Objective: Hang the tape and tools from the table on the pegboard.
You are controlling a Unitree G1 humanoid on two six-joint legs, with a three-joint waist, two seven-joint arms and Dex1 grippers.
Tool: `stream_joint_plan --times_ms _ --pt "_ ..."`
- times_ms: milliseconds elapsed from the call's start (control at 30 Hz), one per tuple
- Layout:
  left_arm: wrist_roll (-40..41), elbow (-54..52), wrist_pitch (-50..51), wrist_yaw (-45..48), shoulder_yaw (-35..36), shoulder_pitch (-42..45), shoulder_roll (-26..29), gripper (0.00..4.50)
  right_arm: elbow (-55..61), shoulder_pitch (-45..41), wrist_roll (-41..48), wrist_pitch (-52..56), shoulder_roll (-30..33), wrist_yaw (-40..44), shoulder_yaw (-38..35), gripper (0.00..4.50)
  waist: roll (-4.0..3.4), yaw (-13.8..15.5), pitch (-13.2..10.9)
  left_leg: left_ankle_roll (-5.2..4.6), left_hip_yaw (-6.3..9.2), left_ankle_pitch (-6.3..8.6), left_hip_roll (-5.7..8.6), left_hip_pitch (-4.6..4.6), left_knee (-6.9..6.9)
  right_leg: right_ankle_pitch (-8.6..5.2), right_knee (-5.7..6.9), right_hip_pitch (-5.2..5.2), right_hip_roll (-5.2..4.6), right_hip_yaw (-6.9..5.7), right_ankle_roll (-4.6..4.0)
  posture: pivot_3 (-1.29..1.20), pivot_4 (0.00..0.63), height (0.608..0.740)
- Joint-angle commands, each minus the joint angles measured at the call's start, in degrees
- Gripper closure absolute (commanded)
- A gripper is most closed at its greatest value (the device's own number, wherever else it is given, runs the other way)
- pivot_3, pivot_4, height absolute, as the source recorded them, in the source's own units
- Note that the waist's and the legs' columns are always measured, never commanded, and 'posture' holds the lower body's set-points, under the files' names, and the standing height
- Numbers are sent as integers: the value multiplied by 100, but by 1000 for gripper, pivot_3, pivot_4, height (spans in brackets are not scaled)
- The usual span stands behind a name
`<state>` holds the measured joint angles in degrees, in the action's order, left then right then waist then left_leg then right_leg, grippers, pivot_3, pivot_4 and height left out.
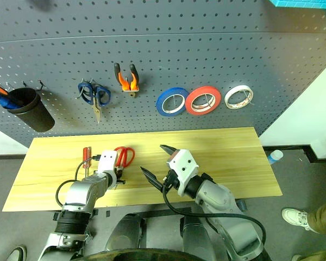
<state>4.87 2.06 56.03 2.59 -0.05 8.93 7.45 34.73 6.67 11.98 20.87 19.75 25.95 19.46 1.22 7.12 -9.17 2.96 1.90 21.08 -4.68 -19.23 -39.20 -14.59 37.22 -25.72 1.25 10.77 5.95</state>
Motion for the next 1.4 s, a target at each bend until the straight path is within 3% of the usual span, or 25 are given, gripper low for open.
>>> stream_joint_plan --times_ms 33,367,600,900,1033,1400 --pt "-12 98 143 62 -73 -79 -21 4255 268 -25 1 -39 -43 -37 -19 0 0 -1 0 0 0 0 0 0 0 0 0 0 0 0 0 274 140 703" --pt "-123 -426 -483 367 -400 -322 173 4255 208 -22 -41 -79 -40 -44 -12 0 0 -9 0 0 1 0 0 -2 0 0 -2 0 0 0 0 279 134 703" --pt "-505 -1085 -2245 657 -769 -996 706 4255 154 -49 -71 -103 -31 -20 -12 0 1 -8 -1 1 1 0 -2 -7 3 0 -4 -8 0 0 0 284 127 703" --pt "-981 -1151 -4498 729 -889 -1638 1094 4255 213 -82 229 -207 -44 205 -173 0 2 0 -1 0 0 0 -2 -10 2 -1 -8 -9 -1 0 0 287 119 703" --pt "-1767 -970 -5809 432 -1131 -1728 1398 4255 298 -121 453 -347 -127 323 -270 0 2 3 -1 0 0 0 -2 -11 2 -1 -8 -9 -1 0 0 289 115 703" --pt "-2477 -805 -8254 -384 -879 -1850 1542 4255 215 -224 590 -877 -373 315 -389 0 1 7 0 -1 -3 0 -2 -11 3 -1 -8 -9 -2 0 0 289 111 703"
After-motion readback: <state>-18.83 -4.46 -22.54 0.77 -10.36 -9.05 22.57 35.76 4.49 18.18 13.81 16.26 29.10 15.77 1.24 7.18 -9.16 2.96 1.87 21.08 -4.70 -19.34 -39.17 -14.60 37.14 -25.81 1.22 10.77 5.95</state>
